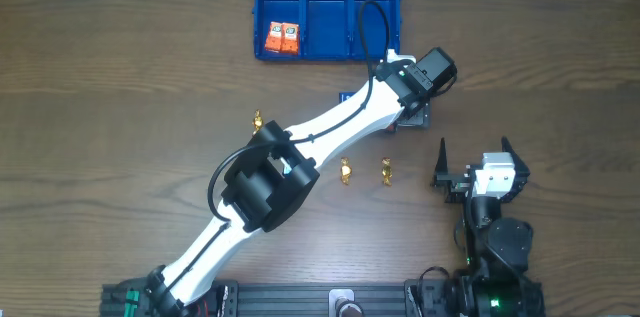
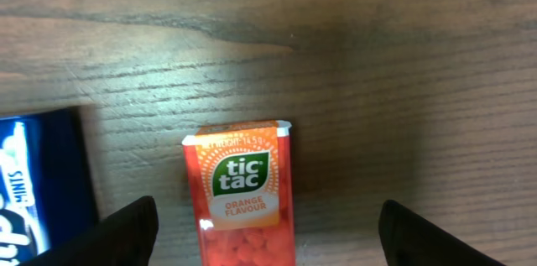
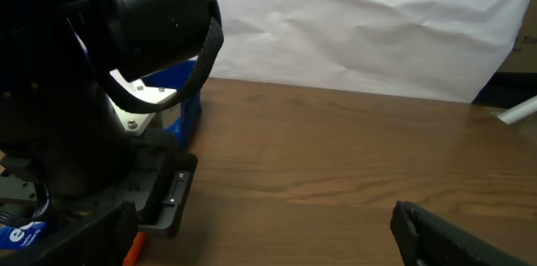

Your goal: Sort Candies Into Trays

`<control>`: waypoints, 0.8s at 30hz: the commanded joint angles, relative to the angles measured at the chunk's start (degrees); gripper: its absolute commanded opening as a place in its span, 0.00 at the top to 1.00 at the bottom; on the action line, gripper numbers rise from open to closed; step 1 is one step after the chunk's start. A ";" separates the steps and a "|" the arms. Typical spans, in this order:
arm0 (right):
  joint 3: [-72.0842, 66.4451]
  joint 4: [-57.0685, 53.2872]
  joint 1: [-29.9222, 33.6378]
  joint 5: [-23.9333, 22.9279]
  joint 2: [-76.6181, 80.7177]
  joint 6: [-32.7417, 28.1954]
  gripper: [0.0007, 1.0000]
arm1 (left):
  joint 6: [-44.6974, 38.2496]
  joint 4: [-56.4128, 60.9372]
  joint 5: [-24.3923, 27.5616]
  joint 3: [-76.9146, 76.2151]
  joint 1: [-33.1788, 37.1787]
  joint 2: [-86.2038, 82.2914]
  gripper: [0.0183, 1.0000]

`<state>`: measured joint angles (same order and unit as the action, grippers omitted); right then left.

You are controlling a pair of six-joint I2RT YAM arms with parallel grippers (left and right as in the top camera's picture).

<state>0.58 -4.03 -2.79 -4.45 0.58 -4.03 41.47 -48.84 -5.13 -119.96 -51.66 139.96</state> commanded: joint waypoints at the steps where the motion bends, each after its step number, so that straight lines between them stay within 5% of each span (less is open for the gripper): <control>1: -0.13 -0.26 0.28 0.11 -0.42 -0.52 0.00 | 1.40 0.00 1.81 -0.20 0.96 2.27 0.22; 9: -0.15 -0.26 0.28 0.11 -0.42 -0.52 0.00 | 1.42 -0.07 2.10 -0.17 1.38 3.23 0.34; 14: -0.13 -0.28 0.28 0.11 -0.42 -0.52 0.00 | 1.42 -0.24 1.99 -0.20 1.42 3.78 0.62; 24: -0.13 -0.28 0.28 0.11 -0.42 -0.52 0.00 | -7.39 -0.37 -8.87 -0.22 8.37 -15.76 0.65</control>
<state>0.58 -4.03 -2.79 -4.45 0.58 -4.03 39.79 -49.41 -7.44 -119.15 -48.23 137.08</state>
